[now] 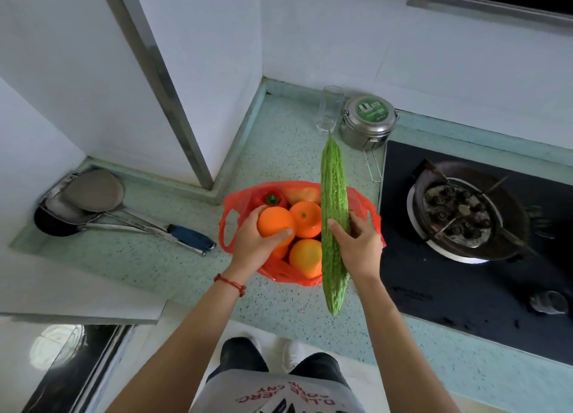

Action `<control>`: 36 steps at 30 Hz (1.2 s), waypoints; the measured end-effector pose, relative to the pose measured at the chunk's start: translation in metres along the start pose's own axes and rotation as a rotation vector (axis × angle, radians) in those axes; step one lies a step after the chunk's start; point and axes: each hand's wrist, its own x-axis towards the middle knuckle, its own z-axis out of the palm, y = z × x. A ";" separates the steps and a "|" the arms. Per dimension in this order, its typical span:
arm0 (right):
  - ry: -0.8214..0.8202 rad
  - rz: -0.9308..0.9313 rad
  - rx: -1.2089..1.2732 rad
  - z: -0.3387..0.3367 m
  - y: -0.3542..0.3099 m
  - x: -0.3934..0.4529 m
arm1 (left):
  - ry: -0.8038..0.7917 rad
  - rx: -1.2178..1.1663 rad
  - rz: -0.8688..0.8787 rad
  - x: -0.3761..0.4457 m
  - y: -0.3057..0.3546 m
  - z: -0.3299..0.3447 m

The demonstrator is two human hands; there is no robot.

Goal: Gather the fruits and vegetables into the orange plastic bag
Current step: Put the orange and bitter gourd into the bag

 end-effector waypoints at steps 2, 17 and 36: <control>-0.010 0.011 -0.011 0.002 0.001 0.000 | 0.013 0.021 0.022 -0.002 -0.002 0.005; -0.038 0.039 0.023 -0.001 0.002 -0.002 | 0.023 0.045 0.046 -0.014 -0.001 0.017; -0.083 0.064 -0.232 0.011 0.013 0.001 | 0.021 0.008 0.017 -0.014 -0.005 -0.001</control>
